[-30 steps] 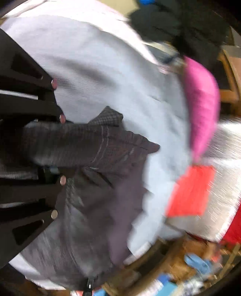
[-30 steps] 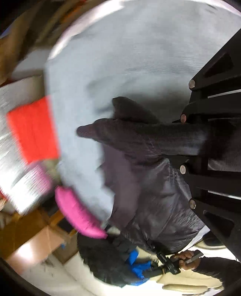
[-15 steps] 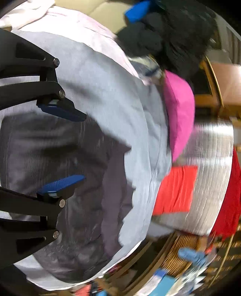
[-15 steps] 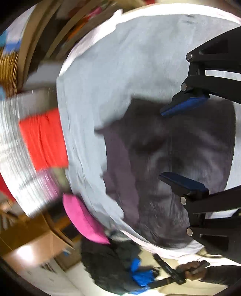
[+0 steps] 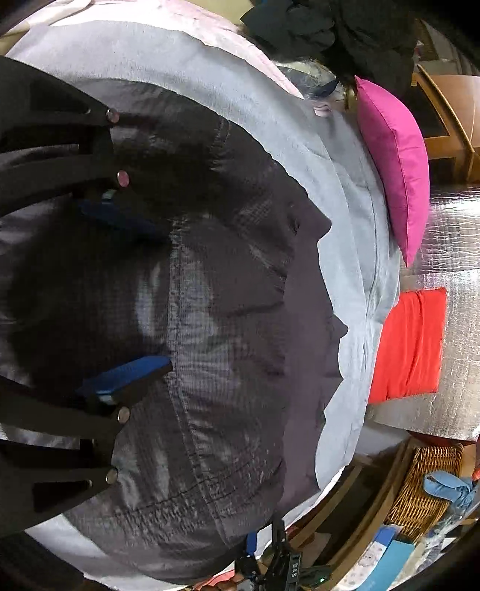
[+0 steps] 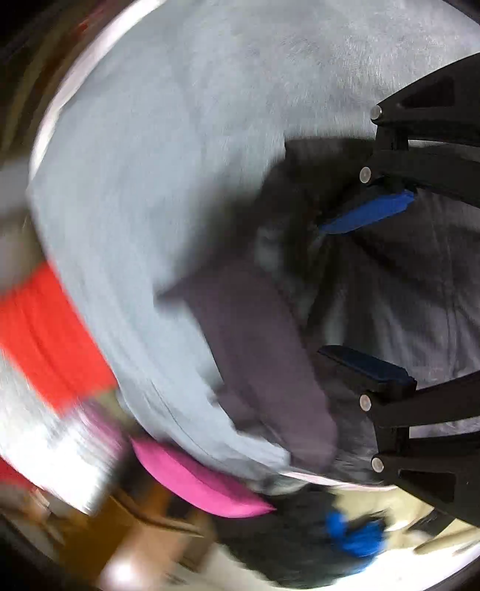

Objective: Fold large clothes
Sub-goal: 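Press the refolded jacket flat with both open tools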

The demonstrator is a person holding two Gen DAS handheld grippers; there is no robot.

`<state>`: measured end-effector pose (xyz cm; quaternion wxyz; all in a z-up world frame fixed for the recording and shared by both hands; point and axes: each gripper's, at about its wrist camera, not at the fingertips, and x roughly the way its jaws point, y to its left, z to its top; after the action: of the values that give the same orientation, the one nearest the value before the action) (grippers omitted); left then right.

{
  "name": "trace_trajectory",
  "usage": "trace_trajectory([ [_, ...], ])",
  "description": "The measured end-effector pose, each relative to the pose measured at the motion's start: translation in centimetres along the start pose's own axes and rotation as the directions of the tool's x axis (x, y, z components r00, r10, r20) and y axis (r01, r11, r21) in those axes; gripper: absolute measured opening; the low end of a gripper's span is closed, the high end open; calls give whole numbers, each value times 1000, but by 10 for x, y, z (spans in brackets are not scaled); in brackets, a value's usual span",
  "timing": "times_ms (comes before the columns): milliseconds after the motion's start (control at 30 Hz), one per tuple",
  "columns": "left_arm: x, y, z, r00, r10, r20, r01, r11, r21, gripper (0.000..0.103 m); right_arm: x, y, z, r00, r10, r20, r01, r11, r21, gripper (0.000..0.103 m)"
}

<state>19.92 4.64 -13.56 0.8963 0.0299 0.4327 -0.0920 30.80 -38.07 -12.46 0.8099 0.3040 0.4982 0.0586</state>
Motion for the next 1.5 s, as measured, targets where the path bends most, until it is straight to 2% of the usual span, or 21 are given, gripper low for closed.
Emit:
trace_trajectory([
  [67,-1,-1,2,1000,9,-9,-9,1000,-2,72,0,-9,-1,1000,20,3,-20,1000,12,65],
  [133,-9,1,5,1000,-3,-15,3,1000,-24,72,-7,-2,-6,999,-23,36,24,999,-22,66],
  [200,-26,3,5,1000,0,18,0,999,-33,72,-22,13,-15,995,-61,76,64,997,-46,67],
  [267,-43,3,2,999,17,52,-16,1000,-27,72,-41,27,-27,994,-50,101,60,993,-103,67],
  [467,-61,3,-11,996,61,60,-59,997,-39,72,-81,105,-113,988,-16,152,69,935,-348,70],
  [567,-61,3,-18,997,66,38,-64,996,-56,72,-77,125,-157,974,-59,219,148,896,-418,70],
  [633,-62,3,-21,997,71,30,-69,995,-65,72,-70,130,-176,963,-87,255,195,878,-438,70],
  [700,-63,2,-23,997,72,30,-69,995,-75,72,-53,125,-189,958,-128,256,235,862,-448,71],
  [800,-63,1,-25,997,70,25,-68,995,-75,72,-23,114,-192,957,-197,213,273,860,-431,71],
  [867,-64,1,-26,997,71,24,-69,995,-68,72,-22,113,-195,948,-215,236,301,847,-437,71],
  [933,-63,1,-26,997,73,27,-71,995,-67,72,-28,115,-193,948,-213,236,297,860,-416,71],
  [1000,-61,1,-25,998,66,23,-65,995,-72,72,-40,121,-191,952,-173,252,268,871,-413,71],
  [1067,-57,-1,-25,998,65,17,-64,996,-69,72,-46,129,-191,951,-144,273,255,866,-430,71],
  [1133,-52,-2,-25,998,67,9,-66,995,-68,72,-43,132,-191,957,-118,265,229,868,-440,76],
  [1233,-40,-2,-27,998,65,-15,-66,996,-67,73,-14,119,-187,958,-191,213,265,872,-411,76],
  [1267,-35,-3,-28,997,70,-22,-72,995,-64,74,-7,114,-187,960,-190,206,262,873,-412,76],
  [1367,-29,-6,-29,996,89,-13,-90,995,-41,79,-6,117,-190,953,-197,229,279,862,-422,76],
  [1500,-28,-5,-29,996,86,-14,-87,995,-44,80,-21,121,-191,954,-184,237,267,879,-395,76],
])
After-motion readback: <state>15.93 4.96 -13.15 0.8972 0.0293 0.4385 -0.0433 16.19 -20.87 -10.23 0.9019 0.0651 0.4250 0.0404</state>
